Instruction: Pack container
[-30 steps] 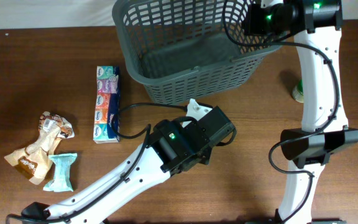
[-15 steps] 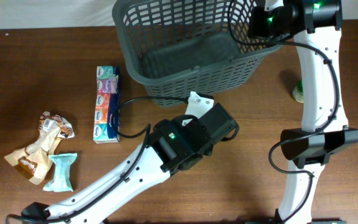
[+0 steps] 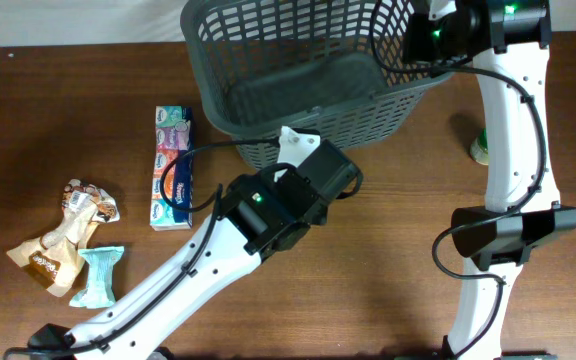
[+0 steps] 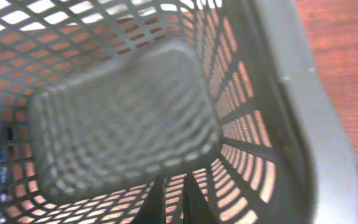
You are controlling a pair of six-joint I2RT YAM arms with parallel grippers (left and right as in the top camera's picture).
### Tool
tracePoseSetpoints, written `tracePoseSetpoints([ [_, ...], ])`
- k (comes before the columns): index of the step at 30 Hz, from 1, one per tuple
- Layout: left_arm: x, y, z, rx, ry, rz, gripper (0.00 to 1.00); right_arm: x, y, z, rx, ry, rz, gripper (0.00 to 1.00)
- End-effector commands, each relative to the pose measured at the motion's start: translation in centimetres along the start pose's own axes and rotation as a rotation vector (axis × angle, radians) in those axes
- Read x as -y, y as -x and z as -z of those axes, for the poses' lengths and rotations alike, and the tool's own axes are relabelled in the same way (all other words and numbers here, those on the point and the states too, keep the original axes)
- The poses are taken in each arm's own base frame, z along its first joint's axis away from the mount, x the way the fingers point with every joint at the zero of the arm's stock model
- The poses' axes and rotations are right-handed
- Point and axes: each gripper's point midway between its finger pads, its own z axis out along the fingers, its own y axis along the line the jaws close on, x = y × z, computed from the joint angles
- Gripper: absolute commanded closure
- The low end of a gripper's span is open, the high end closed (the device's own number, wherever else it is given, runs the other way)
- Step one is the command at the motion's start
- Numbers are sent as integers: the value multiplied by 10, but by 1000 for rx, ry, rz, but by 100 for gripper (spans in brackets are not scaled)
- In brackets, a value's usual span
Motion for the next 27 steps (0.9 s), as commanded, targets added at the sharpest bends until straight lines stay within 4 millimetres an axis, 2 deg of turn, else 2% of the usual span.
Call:
tracePoseSetpoints([
  [1,0,9,1,30,-1,14,98,14,-2,-5,-9,-73,-14,96],
  [17,-5,18,2,75,33,22,98,16,-14,-4,-56,-82,-16,96],
  [27,-26,29,-4,83,75,70,98,16,-17,-4,-69,-84,-16,96],
])
